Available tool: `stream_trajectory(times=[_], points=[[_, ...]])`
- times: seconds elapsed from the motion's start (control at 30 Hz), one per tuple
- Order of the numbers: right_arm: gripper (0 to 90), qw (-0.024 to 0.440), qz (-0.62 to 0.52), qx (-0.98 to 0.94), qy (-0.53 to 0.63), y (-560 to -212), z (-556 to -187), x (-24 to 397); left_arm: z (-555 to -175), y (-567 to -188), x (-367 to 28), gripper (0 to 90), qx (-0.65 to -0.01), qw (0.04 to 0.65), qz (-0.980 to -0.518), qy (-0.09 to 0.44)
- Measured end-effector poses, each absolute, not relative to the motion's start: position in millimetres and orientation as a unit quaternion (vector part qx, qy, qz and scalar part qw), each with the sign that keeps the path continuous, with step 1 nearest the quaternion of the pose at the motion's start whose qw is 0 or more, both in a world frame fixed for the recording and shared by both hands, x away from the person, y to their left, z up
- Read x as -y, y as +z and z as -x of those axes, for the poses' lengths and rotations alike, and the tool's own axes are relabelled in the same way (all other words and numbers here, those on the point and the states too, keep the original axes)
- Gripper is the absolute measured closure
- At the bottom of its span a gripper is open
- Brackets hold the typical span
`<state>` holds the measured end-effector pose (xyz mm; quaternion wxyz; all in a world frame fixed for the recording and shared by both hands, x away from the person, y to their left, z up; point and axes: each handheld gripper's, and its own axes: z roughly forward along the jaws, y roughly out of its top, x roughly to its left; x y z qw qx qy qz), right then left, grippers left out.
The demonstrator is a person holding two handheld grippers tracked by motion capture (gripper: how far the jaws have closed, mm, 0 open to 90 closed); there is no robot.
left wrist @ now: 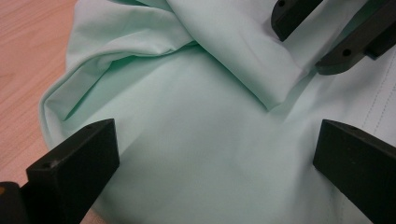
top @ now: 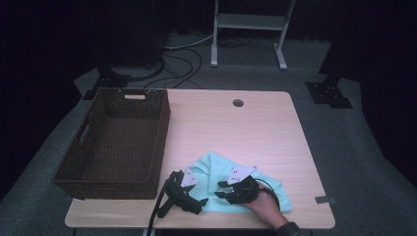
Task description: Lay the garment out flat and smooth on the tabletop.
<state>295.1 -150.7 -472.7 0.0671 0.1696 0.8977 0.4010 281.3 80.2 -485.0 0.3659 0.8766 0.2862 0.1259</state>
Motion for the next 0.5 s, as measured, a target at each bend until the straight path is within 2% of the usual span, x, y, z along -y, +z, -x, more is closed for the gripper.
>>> stream_trajectory(times=[0.17,0.33,0.5], points=[[66.6,0.077,-0.173,-0.898,0.397,-474.9,-296.0,149.0,-281.3,-485.0,-80.2,0.0,-0.286,0.366,-0.877,0.126],[64.7,0.093,-0.163,-0.9,0.394,-476.6,-292.9,147.7,-281.3,-485.0,-80.3,0.0,-0.286,0.366,-0.877,0.126],[67.5,0.121,-0.154,-0.899,0.392,-478.6,-288.2,145.8,-281.3,-485.0,-80.3,0.0,-0.286,0.366,-0.877,0.126]])
